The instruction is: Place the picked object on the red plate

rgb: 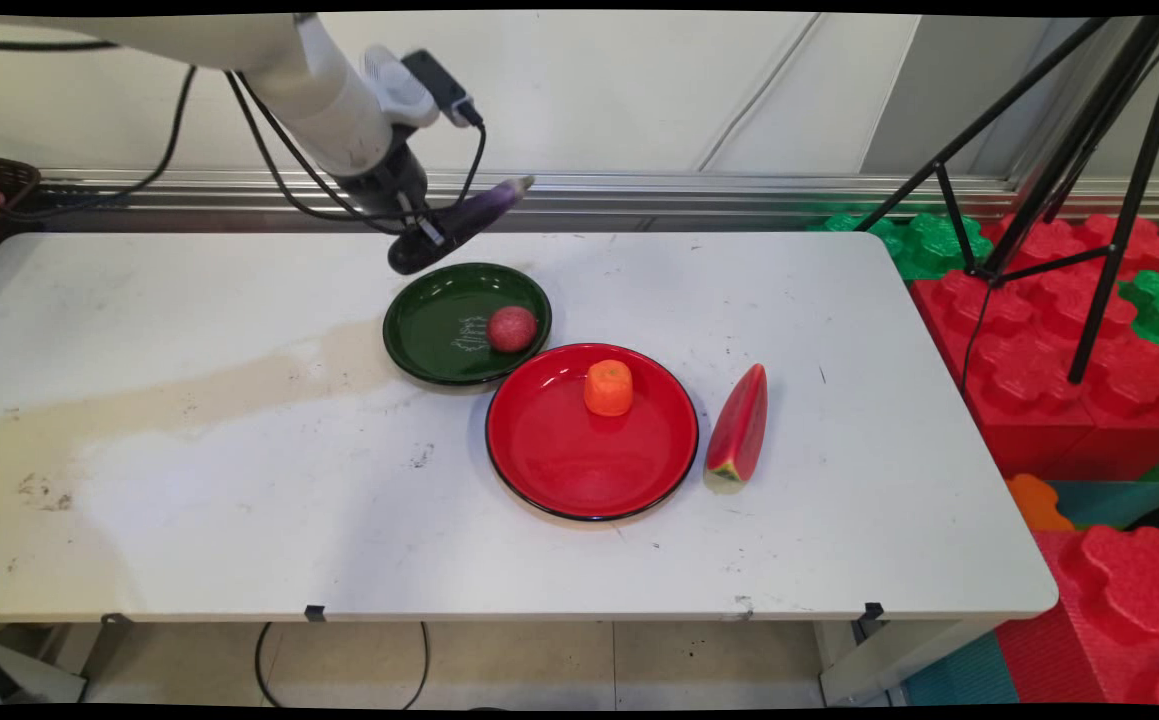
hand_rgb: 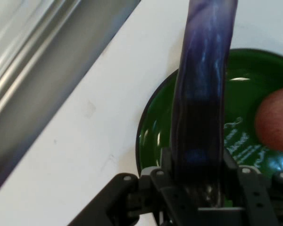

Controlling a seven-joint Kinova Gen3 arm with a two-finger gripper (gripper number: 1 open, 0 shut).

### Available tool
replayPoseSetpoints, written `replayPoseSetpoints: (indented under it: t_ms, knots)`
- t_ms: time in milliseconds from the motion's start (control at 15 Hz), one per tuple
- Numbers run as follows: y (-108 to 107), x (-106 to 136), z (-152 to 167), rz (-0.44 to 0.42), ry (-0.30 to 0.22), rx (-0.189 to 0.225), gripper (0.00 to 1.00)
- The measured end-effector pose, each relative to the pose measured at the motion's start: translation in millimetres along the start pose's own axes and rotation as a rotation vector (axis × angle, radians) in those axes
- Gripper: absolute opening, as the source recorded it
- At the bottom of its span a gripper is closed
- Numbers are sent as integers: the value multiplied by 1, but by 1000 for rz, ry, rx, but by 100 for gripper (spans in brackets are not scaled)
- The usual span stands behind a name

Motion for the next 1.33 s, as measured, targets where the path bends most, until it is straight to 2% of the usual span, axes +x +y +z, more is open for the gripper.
replayPoseSetpoints:
  t_ms: [400, 600, 867, 1067, 1333]
  knots:
    - [23, 0, -53, 140, 41, -31, 0]
    - [41, -4, -78, 216, 49, -71, 0]
    - [73, -11, -104, 293, 30, -141, 0]
    - [101, -12, -111, 336, 11, -194, 0]
    - [127, -8, -103, 366, 0, -236, 0]
